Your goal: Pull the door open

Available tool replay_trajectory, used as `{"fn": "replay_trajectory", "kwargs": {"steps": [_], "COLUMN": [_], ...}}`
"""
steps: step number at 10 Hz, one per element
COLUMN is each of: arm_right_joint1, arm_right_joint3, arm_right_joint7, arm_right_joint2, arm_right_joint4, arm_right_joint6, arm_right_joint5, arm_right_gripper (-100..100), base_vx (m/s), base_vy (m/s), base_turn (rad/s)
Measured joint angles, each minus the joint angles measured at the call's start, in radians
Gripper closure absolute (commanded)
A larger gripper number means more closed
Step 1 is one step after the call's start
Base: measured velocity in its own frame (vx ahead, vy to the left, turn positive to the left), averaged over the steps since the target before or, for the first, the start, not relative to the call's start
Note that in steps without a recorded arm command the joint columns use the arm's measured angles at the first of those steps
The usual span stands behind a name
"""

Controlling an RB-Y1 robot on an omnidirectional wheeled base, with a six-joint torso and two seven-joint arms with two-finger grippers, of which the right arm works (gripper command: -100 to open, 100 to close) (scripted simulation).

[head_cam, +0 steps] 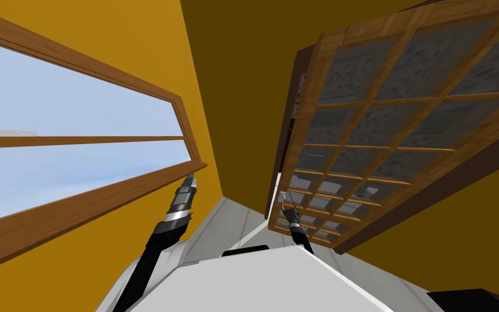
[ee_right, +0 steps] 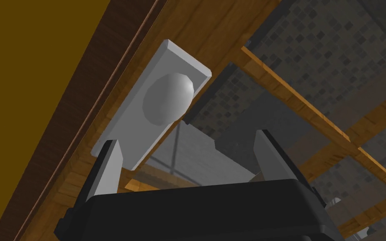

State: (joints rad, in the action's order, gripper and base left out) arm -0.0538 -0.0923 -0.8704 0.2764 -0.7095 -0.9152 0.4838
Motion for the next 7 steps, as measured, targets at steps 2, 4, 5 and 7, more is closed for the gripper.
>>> {"fn": "replay_trajectory", "kwargs": {"steps": [2,4,5,7], "arm_right_joint1": [0.006,0.011,0.011,0.019], "arm_right_joint3": [-0.008,-0.016,-0.021,-0.029], "arm_right_joint7": [-0.052,-0.099,-0.127,-0.179], "arm_right_joint2": [-0.006,-0.012,-0.017,-0.024], "arm_right_joint4": [-0.002,-0.006,-0.016,-0.014], "arm_right_joint6": [0.004,0.009,0.015,0.018], "arm_right_joint5": [0.019,0.036,0.051,0.069], "arm_right_gripper": [-100,-100,-100,-100], "base_vx": [-0.052,-0.065,-0.059,-0.077], "base_vy": [-0.015,-0.013,-0.017,-0.017], "base_turn": [0.021,0.036,0.013,0.035]}}
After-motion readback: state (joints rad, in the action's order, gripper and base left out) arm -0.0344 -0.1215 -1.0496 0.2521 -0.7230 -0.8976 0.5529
